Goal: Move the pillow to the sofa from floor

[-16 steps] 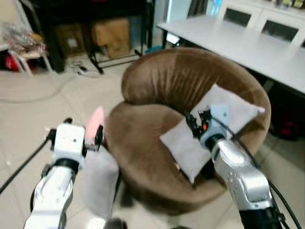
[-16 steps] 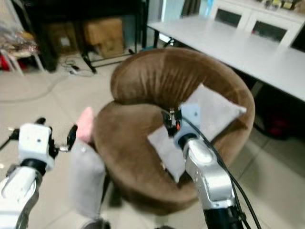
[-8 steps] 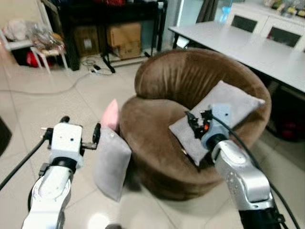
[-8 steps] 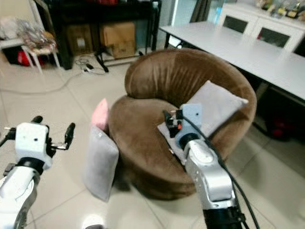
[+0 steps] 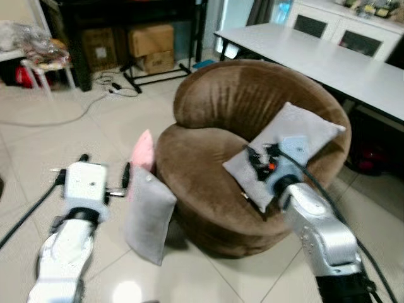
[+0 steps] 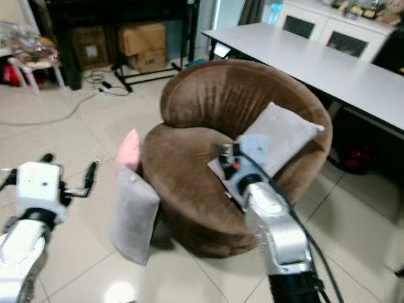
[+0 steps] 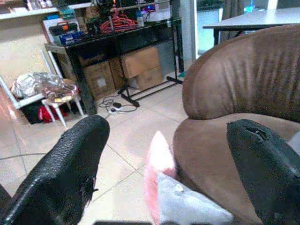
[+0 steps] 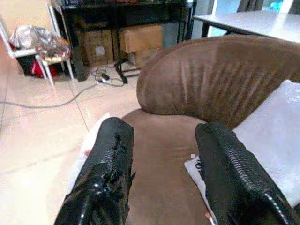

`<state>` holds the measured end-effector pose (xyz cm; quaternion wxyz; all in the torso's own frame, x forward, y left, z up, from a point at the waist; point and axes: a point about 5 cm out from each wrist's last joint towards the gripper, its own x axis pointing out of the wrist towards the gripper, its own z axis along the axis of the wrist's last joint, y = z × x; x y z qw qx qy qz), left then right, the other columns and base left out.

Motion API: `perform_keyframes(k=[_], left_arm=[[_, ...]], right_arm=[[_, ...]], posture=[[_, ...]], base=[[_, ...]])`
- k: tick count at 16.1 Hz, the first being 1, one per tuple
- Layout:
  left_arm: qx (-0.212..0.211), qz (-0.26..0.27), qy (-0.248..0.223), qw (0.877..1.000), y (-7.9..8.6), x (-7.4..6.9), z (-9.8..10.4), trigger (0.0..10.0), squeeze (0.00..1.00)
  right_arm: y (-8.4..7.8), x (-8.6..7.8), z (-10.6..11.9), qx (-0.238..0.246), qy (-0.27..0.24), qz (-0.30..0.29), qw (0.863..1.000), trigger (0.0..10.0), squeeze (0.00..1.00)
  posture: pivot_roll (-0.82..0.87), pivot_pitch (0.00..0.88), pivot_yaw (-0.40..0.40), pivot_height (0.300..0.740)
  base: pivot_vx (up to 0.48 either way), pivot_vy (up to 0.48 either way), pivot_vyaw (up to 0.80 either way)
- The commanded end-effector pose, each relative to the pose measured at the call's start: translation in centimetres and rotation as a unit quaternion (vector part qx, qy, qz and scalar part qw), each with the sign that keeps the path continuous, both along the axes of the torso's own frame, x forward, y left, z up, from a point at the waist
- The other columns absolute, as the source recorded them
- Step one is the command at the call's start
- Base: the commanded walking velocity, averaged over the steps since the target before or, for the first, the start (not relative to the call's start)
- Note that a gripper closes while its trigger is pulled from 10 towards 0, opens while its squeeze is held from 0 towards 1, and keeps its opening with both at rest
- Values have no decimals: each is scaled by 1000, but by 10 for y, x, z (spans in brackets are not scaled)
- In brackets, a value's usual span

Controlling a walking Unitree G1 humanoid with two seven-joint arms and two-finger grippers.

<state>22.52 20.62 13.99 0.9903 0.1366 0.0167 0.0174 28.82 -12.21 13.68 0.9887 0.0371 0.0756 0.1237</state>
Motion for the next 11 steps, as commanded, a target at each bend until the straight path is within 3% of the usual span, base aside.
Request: perform_keyframes(k=[1,8,11], left_arm=[[-4,-9,3,1000,-6,1,-1,10000,0],[-1,-8,4,1000,-6,1,-1,10000,0],[-4,-8,-7,1000,-6,1,1,10000,0]], right_arm=[[-11,1,-3,-11,5,-17,1000,10000,0],[-11,1,-4,-5,9,-19,1000,10000,0],[-9,0,-4,-2,7,-13,1000,10000,0]], posture=[[-12,0,-80,740],[-12,0,-79,740],[-14,0,-79,740]], base=[[0,416,0],[0,419,0],[0,80,0]])
